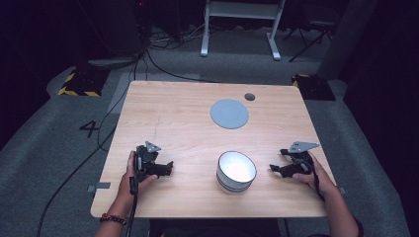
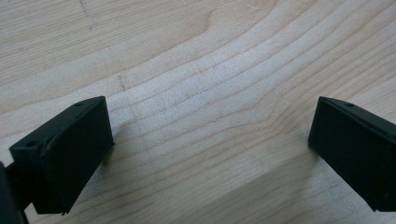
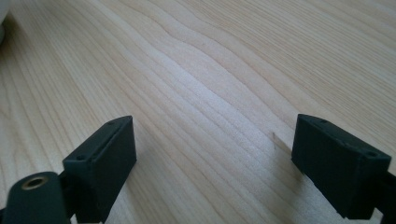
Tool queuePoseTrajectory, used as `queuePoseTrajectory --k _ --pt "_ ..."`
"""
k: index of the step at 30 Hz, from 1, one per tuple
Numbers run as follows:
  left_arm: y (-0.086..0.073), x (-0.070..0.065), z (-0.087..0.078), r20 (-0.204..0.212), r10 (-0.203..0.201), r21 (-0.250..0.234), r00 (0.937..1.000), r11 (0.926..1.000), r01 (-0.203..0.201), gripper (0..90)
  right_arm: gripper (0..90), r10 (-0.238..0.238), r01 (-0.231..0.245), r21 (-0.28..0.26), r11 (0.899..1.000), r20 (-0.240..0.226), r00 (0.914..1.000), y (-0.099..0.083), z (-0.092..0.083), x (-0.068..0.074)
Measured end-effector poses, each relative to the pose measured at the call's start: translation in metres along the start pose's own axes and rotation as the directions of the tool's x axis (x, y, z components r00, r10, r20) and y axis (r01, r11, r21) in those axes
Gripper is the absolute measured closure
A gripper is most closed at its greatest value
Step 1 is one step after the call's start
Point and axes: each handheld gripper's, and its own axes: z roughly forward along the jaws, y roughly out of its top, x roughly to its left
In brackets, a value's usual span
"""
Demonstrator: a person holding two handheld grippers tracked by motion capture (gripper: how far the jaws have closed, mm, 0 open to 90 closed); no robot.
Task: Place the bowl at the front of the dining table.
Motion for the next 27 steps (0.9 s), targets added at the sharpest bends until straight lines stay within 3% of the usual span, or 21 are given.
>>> queuePoseTrajectory --k 14,16,27 --pt "0.000 0.000 0.000 -0.003 -0.002 -0.003 1.0000 1.0000 0.002 0.0 17.8 0.001 -0.001 0.012 1.000 -0.013 0.9999 0.001 -0.005 -0.002" --pt "0.000 0.000 0.000 -0.005 -0.001 -0.003 1.0000 1.0000 0.001 0.1 18.7 -0.012 0.012 -0.001 1.000 -0.004 0.9999 0.003 -0.009 0.000" --pt "0.000 0.000 0.000 -0.005 -0.001 -0.003 1.0000 1.0000 0.001 0.1 20.0 -0.084 0.081 -0.056 0.995 -0.055 0.9949 0.022 -0.028 0.026"
